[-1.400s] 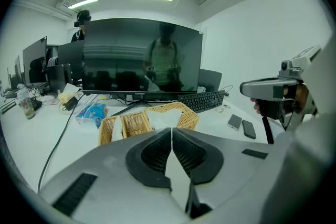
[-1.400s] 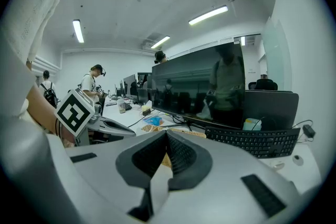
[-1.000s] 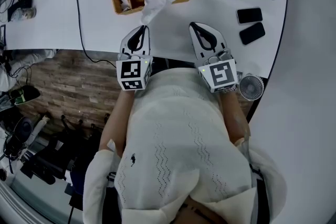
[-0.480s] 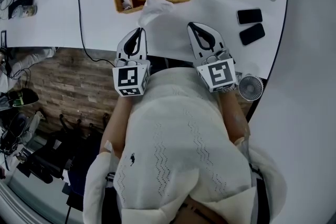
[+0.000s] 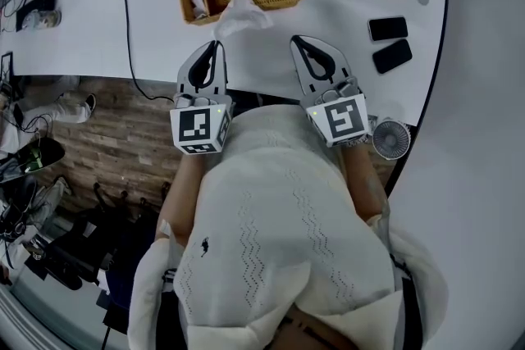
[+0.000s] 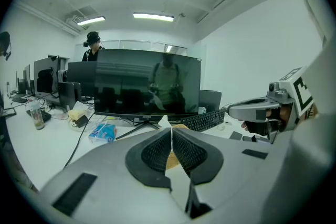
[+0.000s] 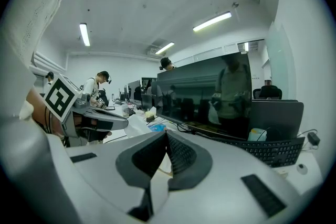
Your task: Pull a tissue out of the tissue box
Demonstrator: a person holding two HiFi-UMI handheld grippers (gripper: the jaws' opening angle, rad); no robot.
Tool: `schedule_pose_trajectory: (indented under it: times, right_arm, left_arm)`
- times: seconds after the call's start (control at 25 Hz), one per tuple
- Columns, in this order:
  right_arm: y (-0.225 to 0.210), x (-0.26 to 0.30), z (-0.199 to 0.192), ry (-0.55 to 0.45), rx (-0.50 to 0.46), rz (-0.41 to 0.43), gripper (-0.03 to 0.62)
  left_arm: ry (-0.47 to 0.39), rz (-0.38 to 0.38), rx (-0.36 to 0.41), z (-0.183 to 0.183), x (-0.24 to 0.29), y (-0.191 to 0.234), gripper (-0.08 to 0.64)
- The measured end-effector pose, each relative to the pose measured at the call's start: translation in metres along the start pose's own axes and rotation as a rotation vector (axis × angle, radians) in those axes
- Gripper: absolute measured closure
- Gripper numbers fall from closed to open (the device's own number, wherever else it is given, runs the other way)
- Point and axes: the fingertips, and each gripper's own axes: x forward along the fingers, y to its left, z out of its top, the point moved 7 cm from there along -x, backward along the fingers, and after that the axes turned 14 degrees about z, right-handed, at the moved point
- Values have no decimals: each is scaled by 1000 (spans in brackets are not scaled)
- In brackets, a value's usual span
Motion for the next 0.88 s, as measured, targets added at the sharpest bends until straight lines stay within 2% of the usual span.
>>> schedule_pose_trajectory:
  times: [0.24,0.56,0.88]
  right_arm:
    - [1,-2,19,-28,2,17,591]
    - [2,-13,49,-83,-59,3,591]
    - [4,-24,66,-84,-62,-3,591]
  left_arm:
    - [-47,7,-6,16,-2,4,540]
    - [-159,10,-4,49,-12,6,540]
    - [-233,18,-31,70,-20,8,540]
